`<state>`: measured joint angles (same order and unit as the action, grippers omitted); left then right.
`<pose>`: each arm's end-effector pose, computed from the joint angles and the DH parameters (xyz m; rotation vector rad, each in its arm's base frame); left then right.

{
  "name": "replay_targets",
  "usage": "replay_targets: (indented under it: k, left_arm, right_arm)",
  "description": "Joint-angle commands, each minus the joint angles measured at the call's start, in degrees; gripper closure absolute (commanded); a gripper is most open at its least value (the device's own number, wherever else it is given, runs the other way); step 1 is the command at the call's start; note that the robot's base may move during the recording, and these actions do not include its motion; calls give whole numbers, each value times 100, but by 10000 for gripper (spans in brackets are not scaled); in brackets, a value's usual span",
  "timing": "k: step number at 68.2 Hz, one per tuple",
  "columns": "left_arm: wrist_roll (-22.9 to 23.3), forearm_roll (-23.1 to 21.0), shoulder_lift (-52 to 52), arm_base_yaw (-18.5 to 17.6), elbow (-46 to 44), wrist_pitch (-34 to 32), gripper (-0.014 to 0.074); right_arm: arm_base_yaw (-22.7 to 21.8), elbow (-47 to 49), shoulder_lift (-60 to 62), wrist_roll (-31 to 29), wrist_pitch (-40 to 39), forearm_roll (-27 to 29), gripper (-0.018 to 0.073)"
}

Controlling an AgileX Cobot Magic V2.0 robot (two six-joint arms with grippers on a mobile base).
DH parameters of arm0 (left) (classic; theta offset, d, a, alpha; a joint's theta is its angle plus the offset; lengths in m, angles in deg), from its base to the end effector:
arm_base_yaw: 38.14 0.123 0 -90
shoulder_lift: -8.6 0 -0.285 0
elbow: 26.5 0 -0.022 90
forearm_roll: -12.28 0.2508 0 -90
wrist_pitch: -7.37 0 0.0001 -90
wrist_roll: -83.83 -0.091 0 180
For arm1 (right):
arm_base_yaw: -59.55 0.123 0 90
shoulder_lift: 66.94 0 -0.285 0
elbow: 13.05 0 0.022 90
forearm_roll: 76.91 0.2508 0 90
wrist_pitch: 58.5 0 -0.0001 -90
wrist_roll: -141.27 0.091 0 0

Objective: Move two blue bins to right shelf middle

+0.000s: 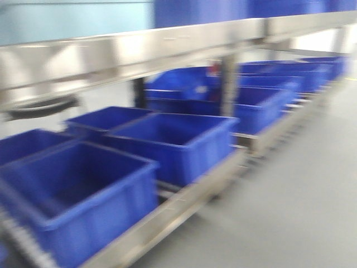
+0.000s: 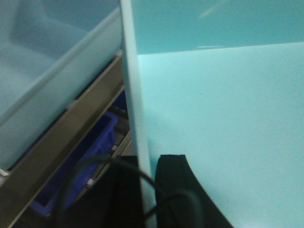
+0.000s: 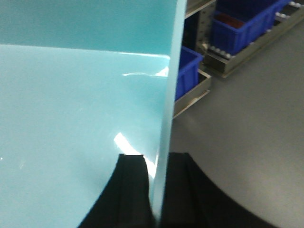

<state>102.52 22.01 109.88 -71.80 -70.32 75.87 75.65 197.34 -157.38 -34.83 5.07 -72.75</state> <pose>0.2812 -0.1700 0.5035 0.2667 2.1851 -0.3073 0.2713 0.0845 0.5020 -0.2333 2.1569 0.2899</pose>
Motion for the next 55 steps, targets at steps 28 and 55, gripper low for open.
replay_targets:
  k: [28, 55]
  left_arm:
    - [-51, -145, -104, -41, -92, -367, 707]
    - [-51, -145, -104, -41, -92, -367, 707]
  right_arm:
    - [-4, 47, 46, -65, -249, -97, 711]
    - [-4, 47, 46, -65, -249, -97, 711]
